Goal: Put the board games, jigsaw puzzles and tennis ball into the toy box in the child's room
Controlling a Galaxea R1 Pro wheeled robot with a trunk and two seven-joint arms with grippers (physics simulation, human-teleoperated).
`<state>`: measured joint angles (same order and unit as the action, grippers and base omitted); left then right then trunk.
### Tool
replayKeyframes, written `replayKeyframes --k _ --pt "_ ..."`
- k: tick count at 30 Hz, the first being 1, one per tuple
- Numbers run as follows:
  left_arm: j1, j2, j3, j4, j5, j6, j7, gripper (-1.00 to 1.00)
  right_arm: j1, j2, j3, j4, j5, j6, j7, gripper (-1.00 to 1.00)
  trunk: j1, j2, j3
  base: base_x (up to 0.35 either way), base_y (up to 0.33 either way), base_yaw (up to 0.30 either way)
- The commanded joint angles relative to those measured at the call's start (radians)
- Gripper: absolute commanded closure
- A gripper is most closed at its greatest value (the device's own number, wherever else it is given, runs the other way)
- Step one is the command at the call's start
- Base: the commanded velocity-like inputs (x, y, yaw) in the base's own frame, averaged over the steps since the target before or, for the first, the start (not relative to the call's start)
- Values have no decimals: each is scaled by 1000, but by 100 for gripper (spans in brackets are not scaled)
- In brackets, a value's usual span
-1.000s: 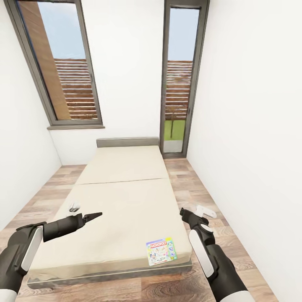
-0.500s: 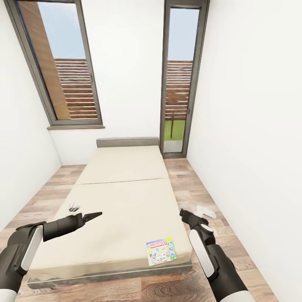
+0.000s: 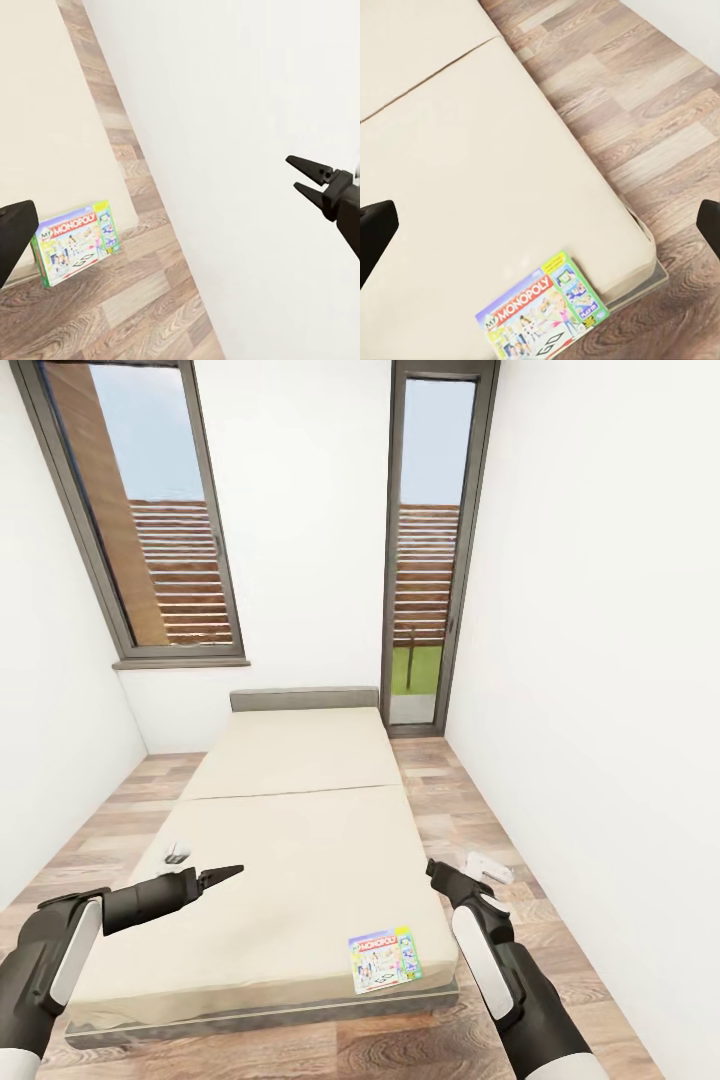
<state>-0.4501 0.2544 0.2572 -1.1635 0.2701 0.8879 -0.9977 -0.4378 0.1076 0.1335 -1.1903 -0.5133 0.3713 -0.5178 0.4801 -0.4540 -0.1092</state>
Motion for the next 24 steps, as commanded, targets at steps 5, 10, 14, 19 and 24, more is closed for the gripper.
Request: replayKeyframes --k 5,10,14,19,24 --pt "-1 3 1 -1 1 6 -2 -100 -1 1 1 0 -10 4 -8 -100 1 -2 -2 0 0 0" --pt "-1 2 0 -1 1 7 -4 -100 -1 1 1 2 -11 4 -7 -100 1 -2 -2 0 0 0" --pt "-1 5 0 -1 1 8 -26 -100 0 1 0 18 -24 15 -6 -100 1 -2 -2 0 0 0" --pt "-1 6 0 -1 0 9 -75 -100 0 -1 -34 53 -137 69 12 -100 1 -2 -2 0 0 0" --pt "-1 8 1 -1 0 11 -117 -100 -1 -3 -99 72 -275 122 78 -100 1 -2 -2 0 0 0"
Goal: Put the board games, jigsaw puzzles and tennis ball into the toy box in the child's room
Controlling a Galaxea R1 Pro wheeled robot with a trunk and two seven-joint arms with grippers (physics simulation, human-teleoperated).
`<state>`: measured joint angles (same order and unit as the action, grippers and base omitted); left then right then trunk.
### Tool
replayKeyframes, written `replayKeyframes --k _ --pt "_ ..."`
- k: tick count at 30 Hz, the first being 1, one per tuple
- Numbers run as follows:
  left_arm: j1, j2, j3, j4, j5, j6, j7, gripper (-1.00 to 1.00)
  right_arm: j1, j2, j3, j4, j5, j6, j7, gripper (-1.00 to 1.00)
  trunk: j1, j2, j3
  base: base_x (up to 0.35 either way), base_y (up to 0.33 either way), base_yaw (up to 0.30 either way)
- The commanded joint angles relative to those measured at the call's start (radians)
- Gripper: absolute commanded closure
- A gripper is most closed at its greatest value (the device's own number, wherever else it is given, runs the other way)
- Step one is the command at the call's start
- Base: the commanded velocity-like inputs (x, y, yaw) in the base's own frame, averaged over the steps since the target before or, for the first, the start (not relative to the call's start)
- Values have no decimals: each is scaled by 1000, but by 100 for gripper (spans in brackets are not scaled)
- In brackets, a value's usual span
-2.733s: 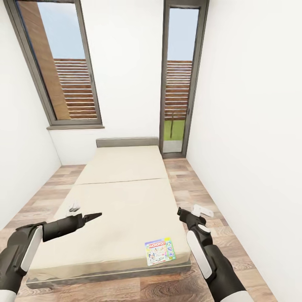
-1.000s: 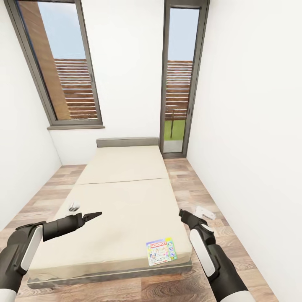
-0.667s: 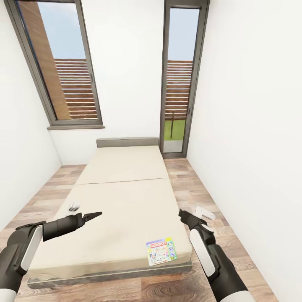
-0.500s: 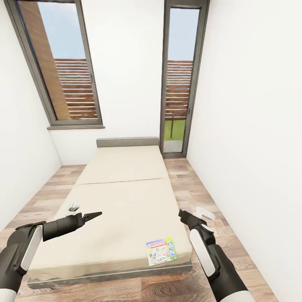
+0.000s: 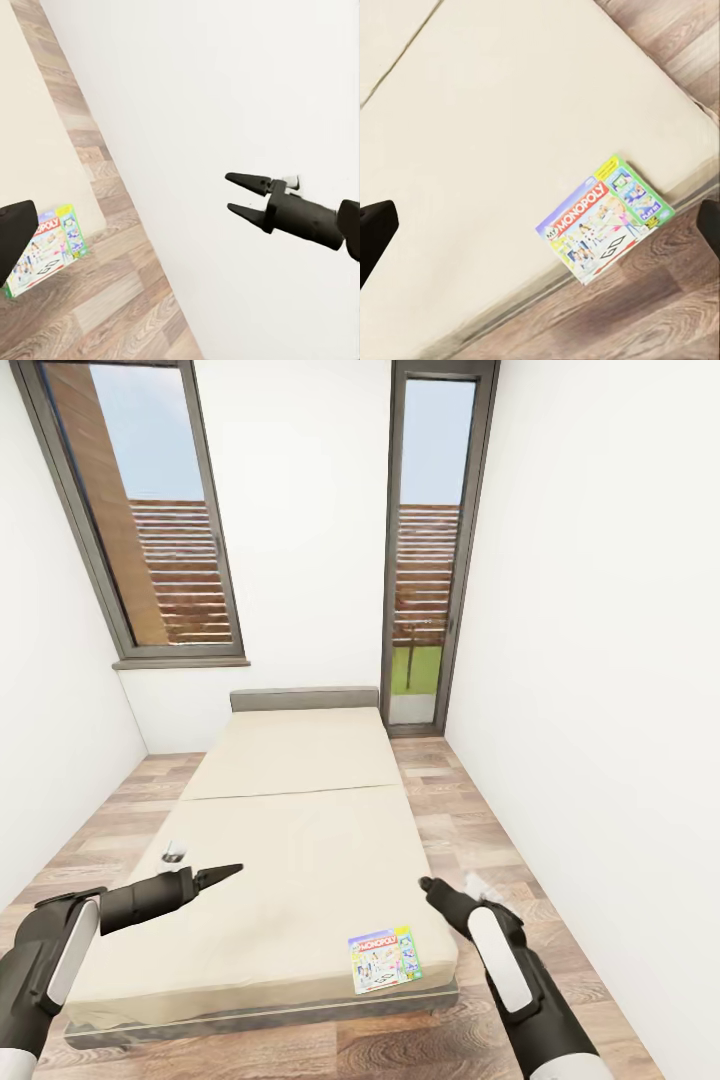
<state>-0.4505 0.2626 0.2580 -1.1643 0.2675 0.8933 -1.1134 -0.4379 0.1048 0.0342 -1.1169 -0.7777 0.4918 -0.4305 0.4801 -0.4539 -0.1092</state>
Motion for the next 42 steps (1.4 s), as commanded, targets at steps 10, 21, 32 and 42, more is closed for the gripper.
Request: replayKeyframes --k 10,21,32,42 --pt "-1 1 0 0 2 7 -37 -100 -1 -33 -67 47 -66 21 29 -100 1 -2 -2 0 0 0" --pt "-1 0 0 0 2 7 -38 -100 0 -43 -69 39 -63 19 38 -100 1 -2 -2 -11 -52 0" --pt "-1 -1 0 0 2 8 -37 -100 1 -43 -69 33 -54 12 68 -100 1 -2 -2 -11 -148 0" --pt "-1 -2 -1 0 1 10 -36 -100 1 -43 -58 21 -50 9 68 -100 1 -2 -2 0 -168 0"
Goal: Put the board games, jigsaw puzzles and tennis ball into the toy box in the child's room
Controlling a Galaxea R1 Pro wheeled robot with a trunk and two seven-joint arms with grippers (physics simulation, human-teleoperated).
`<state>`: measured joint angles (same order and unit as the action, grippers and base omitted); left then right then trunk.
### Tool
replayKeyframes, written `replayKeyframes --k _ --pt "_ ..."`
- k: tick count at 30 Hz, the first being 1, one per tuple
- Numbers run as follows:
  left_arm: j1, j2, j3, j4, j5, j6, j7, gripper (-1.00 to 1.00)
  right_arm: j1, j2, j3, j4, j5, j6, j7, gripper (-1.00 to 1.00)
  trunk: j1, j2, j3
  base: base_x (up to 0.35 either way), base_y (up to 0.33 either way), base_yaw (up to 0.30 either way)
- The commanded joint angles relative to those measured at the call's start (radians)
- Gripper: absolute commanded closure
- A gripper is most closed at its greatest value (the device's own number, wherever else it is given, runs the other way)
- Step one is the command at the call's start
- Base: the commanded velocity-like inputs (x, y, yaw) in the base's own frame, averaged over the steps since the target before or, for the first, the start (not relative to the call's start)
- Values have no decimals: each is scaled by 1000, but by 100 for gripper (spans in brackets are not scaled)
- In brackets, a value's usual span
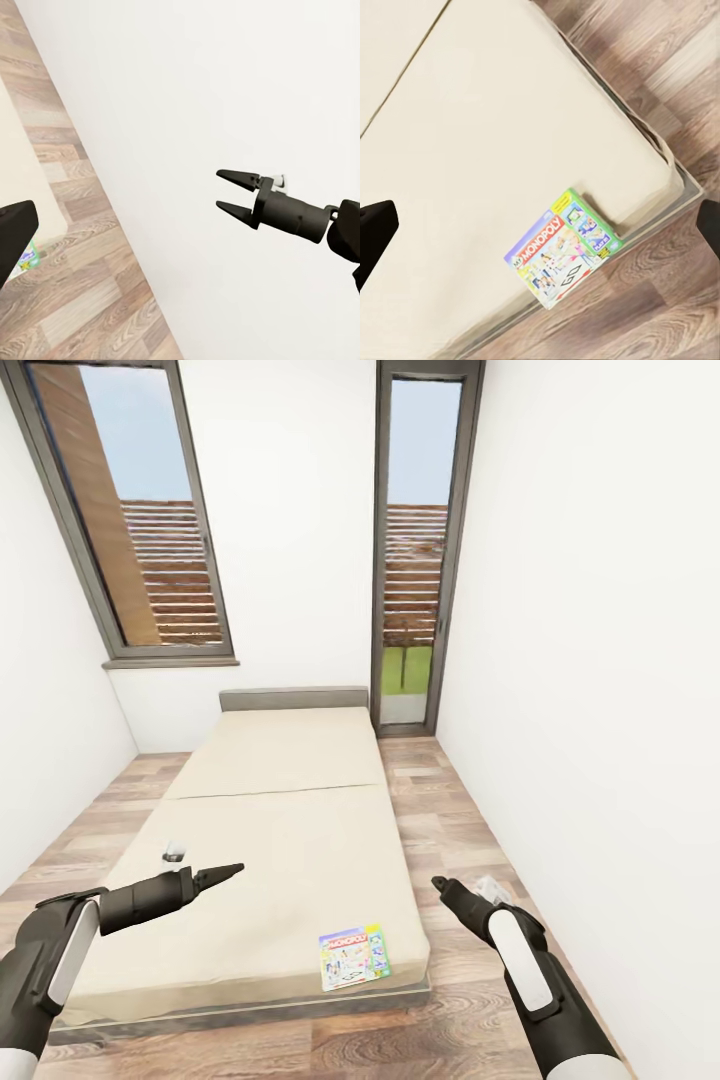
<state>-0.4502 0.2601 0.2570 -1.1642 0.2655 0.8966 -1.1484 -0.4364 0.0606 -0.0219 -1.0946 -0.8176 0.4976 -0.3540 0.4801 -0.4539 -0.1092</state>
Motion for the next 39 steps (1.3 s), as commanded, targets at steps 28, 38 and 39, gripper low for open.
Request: replayKeyframes --k 28,38,39 --pt "-1 0 0 0 3 8 -1 -100 -1 4 0 -46 -11 0 -15 -100 1 -2 -2 0 -141 0" --pt "-1 0 0 0 3 7 -1 -100 -1 3 0 -47 -11 -1 -12 -100 1 -2 -2 0 -121 0" --pt "-1 0 1 0 3 7 -1 -100 -1 3 0 -47 -11 -1 -11 -100 1 -2 -2 0 -222 0"
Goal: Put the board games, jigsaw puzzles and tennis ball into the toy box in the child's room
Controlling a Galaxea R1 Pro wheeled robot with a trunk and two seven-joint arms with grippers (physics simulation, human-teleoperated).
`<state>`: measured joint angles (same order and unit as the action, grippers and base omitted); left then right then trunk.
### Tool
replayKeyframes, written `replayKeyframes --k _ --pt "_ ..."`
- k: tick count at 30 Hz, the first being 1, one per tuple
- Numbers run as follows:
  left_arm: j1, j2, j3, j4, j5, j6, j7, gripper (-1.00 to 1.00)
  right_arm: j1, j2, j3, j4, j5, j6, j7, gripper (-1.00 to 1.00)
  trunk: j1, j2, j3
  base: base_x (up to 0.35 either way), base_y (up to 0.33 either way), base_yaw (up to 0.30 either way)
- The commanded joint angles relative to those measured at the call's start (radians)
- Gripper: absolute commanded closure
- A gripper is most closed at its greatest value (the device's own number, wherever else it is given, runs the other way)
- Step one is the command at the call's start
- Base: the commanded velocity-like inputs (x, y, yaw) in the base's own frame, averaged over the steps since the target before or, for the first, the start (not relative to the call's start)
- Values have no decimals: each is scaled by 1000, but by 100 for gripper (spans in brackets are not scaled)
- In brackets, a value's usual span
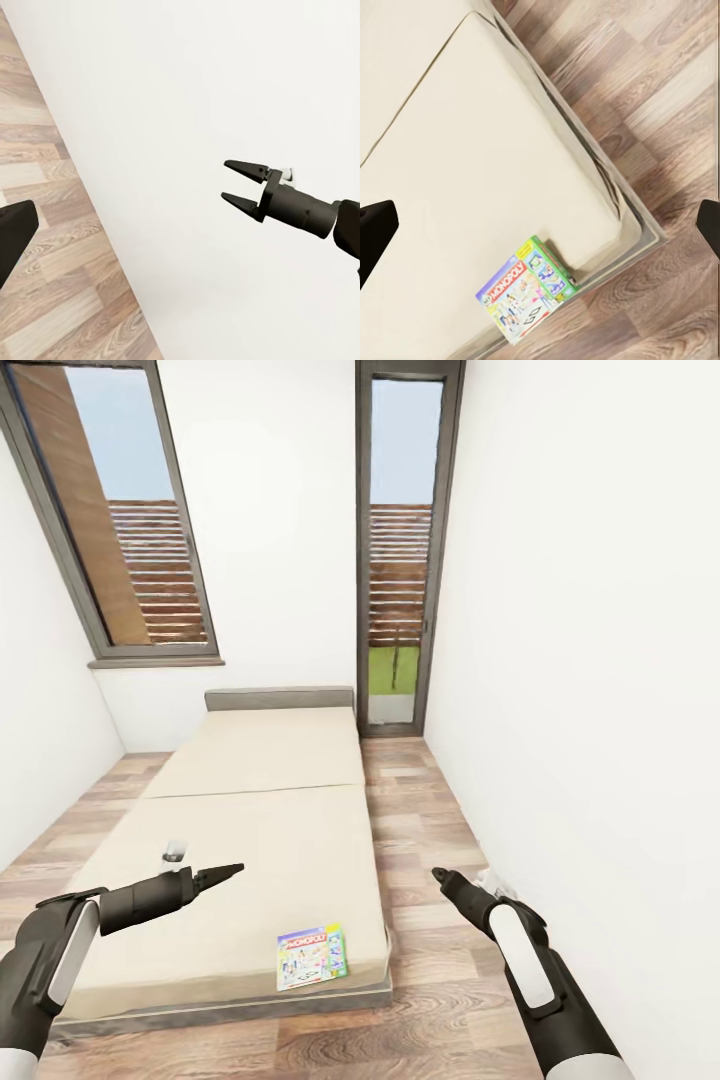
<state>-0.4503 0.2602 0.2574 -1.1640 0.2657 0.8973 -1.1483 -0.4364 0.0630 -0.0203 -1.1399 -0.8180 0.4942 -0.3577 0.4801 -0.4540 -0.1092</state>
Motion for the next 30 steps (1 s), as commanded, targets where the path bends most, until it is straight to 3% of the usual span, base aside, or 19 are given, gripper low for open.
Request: replayKeyframes --k 1,30 --pt "-1 0 0 0 3 6 -1 -100 -1 1 -2 -1 -10 3 -8 -100 1 -2 -2 0 -185 0" --pt "-1 -2 0 0 3 9 -2 -100 -1 1 16 -3 -9 4 -6 -100 1 -2 -2 28 -87 0"
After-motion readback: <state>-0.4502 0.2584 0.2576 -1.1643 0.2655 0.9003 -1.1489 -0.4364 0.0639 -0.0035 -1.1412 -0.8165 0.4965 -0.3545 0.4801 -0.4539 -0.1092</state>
